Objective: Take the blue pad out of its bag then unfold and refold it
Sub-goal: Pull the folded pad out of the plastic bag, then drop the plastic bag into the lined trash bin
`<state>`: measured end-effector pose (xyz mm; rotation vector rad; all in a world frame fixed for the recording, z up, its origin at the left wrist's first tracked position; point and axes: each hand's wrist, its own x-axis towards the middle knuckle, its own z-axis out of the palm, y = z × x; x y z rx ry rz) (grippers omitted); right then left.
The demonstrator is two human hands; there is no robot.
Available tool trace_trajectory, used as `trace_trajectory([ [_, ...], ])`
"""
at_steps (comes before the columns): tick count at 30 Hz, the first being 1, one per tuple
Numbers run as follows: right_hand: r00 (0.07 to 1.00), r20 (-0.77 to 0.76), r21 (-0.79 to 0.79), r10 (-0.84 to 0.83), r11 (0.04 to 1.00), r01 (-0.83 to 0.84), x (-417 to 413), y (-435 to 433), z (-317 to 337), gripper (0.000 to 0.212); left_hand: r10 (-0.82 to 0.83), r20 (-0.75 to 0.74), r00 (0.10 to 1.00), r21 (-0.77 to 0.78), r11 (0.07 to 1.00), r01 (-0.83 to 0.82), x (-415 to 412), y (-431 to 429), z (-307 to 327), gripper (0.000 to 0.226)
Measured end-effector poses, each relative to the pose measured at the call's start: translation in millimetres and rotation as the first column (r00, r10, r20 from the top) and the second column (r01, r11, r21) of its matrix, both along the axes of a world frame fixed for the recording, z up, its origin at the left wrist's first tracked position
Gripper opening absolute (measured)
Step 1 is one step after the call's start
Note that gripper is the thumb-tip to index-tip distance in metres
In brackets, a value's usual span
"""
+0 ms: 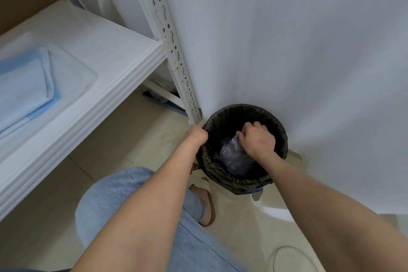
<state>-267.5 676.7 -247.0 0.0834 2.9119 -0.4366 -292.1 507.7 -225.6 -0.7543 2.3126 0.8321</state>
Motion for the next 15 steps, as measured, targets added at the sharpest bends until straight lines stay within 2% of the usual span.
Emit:
trace_trajectory([
  [4, 0.969, -0.113, -0.103, -0.219, 0.973, 0.208, -7.8, 24.8, 18.2, 0.031, 0.049, -0.068, 0.996, 0.044, 0.998, -0.046, -1.3, 2.1, 2.1, 0.04],
  [6, 0.921, -0.097, -0.189, -0.378, 0.915, 0.356, -9.4, 38.4, 28.2, 0.035, 0.067, -0.117, 0.991, 0.057, 0.997, -0.061, -4.1, 3.8, 0.5, 0.04],
  [8, 0.856, 0.039, -0.26, -0.515, 0.822, 0.507, -7.7, 50.4, 33.2, 0.043, 0.103, -0.17, 0.98, 0.06, 0.994, -0.094, -3.6, 6.4, 4.0, 0.04],
  [10, 0.753, 0.239, -0.326, -0.612, 0.68, 0.656, -5.1, 59.9, 29.7, 0.053, 0.144, -0.187, 0.972, 0.064, 0.989, -0.134, 0.6, 7.7, 7.4, 0.04],
  [11, 0.696, 0.342, -0.368, -0.632, 0.591, 0.718, -1.4, 62.5, 27.6, 0.057, 0.17, -0.171, 0.97, 0.064, 0.985, -0.161, 3.9, 6.6, 6.2, 0.041],
  [13, 0.639, 0.481, -0.473, -0.601, 0.436, 0.766, 7.1, 63.1, 22.2, 0.057, 0.204, -0.109, 0.973, 0.043, 0.979, -0.2, 11.5, 2.0, 0.4, 0.045],
  [14, 0.655, 0.496, -0.498, -0.57, 0.43, 0.753, 9.4, 63.2, 16.4, 0.054, 0.225, -0.086, 0.971, 0.048, 0.974, -0.222, 14.1, -1.1, -5.8, 0.046],
  [15, 0.619, 0.543, -0.525, -0.567, 0.347, 0.777, 12.6, 61.7, 16.0, 0.052, 0.241, -0.058, 0.969, 0.064, 0.969, -0.237, 17.1, -3.6, -10.2, 0.045],
])
